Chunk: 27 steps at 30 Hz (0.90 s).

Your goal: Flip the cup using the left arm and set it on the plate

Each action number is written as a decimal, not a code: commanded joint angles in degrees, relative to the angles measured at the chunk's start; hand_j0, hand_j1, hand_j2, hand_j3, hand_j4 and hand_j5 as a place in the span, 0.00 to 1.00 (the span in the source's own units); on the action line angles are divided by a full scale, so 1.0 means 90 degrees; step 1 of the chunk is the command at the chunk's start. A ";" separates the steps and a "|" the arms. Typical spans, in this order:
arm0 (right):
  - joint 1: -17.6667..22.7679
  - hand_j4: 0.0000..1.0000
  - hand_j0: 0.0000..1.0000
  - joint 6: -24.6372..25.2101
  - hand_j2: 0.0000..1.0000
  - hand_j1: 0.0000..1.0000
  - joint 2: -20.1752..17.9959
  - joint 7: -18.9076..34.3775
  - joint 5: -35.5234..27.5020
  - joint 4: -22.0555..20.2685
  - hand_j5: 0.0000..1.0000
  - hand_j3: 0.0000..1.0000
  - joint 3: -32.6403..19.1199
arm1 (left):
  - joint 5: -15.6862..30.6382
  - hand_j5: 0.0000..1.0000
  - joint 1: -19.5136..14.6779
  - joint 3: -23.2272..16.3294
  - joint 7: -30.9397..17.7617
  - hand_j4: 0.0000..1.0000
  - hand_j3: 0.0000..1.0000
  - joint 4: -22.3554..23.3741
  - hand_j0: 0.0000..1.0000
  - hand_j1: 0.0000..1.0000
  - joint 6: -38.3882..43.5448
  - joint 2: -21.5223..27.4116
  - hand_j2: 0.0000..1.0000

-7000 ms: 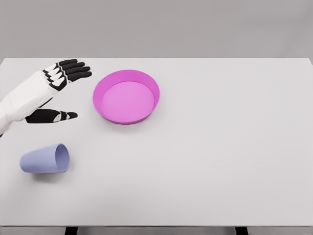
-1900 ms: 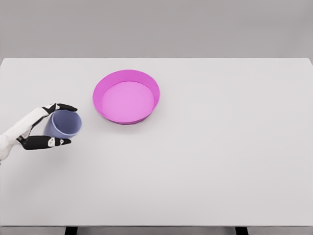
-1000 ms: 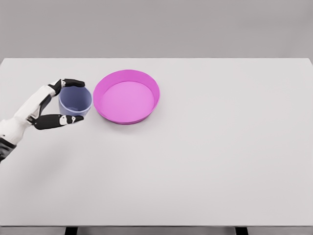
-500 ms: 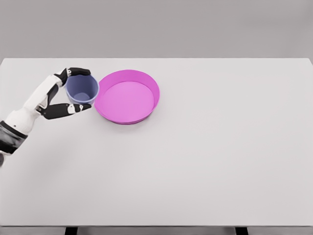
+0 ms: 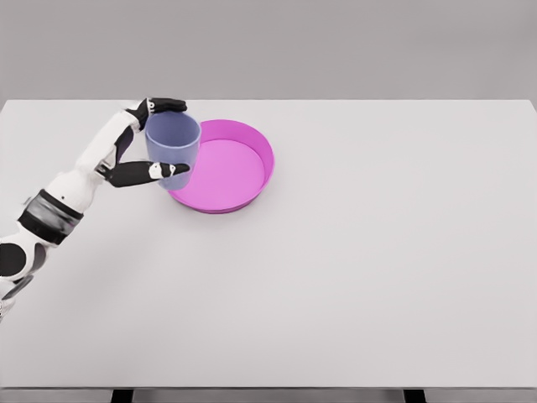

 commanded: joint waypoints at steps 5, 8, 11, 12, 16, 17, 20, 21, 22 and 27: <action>0.0000 1.00 1.00 0.0000 1.00 1.00 0.0000 0.0001 0.0001 0.0000 1.00 1.00 0.0001 | -0.0002 0.76 -0.0146 -0.0195 0.0002 0.76 0.76 0.0211 0.76 0.76 -0.0004 -0.0334 0.76; 0.0000 1.00 1.00 0.0000 1.00 1.00 0.0000 0.0001 0.0001 0.0000 1.00 1.00 0.0001 | -0.0012 0.76 -0.0186 -0.0204 -0.0008 0.76 0.76 0.0260 0.76 0.76 0.0016 -0.0441 0.76; 0.0000 1.00 1.00 0.0000 1.00 1.00 0.0000 0.0001 0.0001 0.0000 1.00 1.00 0.0001 | -0.0021 0.76 -0.0293 -0.0263 -0.0008 0.76 0.76 0.0386 0.76 0.76 0.0016 -0.0510 0.76; 0.0000 1.00 1.00 0.0000 1.00 1.00 0.0000 0.0001 0.0001 0.0000 1.00 1.00 -0.0009 | -0.0021 0.76 -0.0342 -0.0312 -0.0008 0.76 0.76 0.0445 0.76 0.76 0.0016 -0.0549 0.76; 0.0000 1.00 1.00 0.0000 1.00 1.00 0.0000 0.0001 0.0001 0.0000 1.00 1.00 0.0001 | -0.0031 0.77 -0.0469 -0.0341 -0.0106 0.77 0.77 0.0719 0.77 0.77 0.0016 -0.0744 0.77; 0.0000 1.00 1.00 0.0000 1.00 1.00 0.0000 0.0001 0.0001 0.0000 1.00 1.00 0.0001 | -0.0031 0.78 -0.0488 -0.0351 -0.0106 0.78 0.78 0.0748 0.78 0.78 0.0016 -0.0793 0.78; 0.0000 1.00 1.00 0.0000 1.00 1.00 0.0000 0.0001 0.0001 0.0000 1.00 1.00 0.0001 | -0.0051 0.78 -0.0556 -0.0400 -0.0155 0.78 0.78 0.0904 0.78 0.78 0.0016 -0.0881 0.78; 0.0000 1.00 1.00 0.0000 1.00 1.00 0.0000 0.0001 0.0001 0.0000 1.00 1.00 -0.0009 | -0.0051 0.78 -0.0635 -0.0468 -0.0184 0.78 0.78 0.1011 0.78 0.78 0.0016 -0.0910 0.78; 0.0000 1.00 1.00 0.0000 1.00 1.00 0.0000 0.0001 0.0001 0.0000 1.00 1.00 0.0001 | -0.0051 0.78 -0.0644 -0.0478 -0.0184 0.78 0.78 0.1031 0.78 0.78 0.0006 -0.0920 0.78; 0.0000 1.00 1.00 0.0000 1.00 1.00 0.0000 0.0001 0.0001 0.0000 1.00 1.00 0.0001 | -0.0109 0.78 -0.0762 -0.0488 -0.0291 0.78 0.78 0.1324 0.78 0.78 -0.0014 -0.1144 0.78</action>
